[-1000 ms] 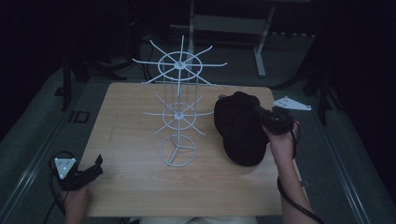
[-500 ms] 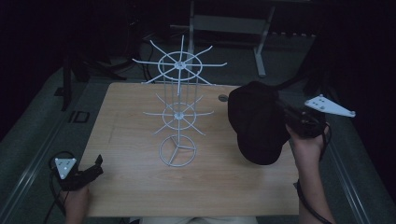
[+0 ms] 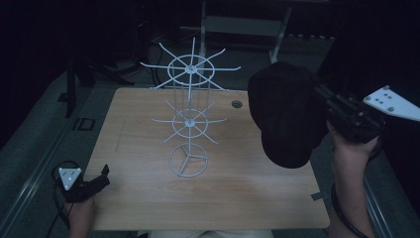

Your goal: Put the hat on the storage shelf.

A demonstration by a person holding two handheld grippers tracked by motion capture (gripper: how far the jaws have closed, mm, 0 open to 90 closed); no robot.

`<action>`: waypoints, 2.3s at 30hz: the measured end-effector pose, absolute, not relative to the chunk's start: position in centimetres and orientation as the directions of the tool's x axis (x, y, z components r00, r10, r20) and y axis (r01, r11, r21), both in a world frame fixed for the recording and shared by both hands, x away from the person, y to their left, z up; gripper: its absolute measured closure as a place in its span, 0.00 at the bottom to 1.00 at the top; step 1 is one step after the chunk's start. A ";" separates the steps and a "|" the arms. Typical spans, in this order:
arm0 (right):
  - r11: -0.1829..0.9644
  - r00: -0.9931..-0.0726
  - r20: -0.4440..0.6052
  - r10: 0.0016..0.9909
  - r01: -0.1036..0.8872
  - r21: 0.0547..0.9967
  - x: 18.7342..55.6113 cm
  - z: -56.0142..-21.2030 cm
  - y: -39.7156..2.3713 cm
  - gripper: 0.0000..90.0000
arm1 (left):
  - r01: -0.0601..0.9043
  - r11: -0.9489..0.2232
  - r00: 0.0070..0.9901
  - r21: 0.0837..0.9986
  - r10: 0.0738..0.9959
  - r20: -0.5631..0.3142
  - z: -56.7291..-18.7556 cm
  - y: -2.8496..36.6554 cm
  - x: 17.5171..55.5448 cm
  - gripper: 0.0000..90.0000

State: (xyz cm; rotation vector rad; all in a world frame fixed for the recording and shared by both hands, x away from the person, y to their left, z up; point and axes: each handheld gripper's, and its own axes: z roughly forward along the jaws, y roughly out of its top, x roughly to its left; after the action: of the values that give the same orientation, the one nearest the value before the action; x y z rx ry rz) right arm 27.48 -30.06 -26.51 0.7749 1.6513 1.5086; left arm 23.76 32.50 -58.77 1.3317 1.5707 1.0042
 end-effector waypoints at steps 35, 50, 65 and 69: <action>0.200 -0.760 -0.250 0.600 -0.161 0.967 24.2 -26.3 -20.0 0.93 | 0.335 0.119 -0.095 0.935 0.991 -0.093 -58.8 32.5 23.8 0.02; 0.203 -0.804 -0.189 0.563 -0.086 0.975 24.9 -30.9 -19.0 0.90 | 0.333 0.120 -0.094 0.935 0.991 -0.094 -58.8 32.6 23.7 0.02; 0.149 -0.797 -0.173 0.579 -0.106 0.983 23.9 -31.4 -20.8 0.50 | 0.333 0.127 -0.093 0.935 0.991 -0.101 -58.8 32.6 23.7 0.02; 0.132 -0.778 -0.154 0.609 -0.092 0.987 24.0 -32.0 -22.4 0.47 | 0.331 0.127 -0.093 0.935 0.990 -0.102 -58.8 32.6 23.7 0.02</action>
State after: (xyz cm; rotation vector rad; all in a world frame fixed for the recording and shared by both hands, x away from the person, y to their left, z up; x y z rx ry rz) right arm 24.01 -22.40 -31.99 0.4963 1.8778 1.6972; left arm 23.74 32.59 -58.76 1.3285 1.5675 0.9929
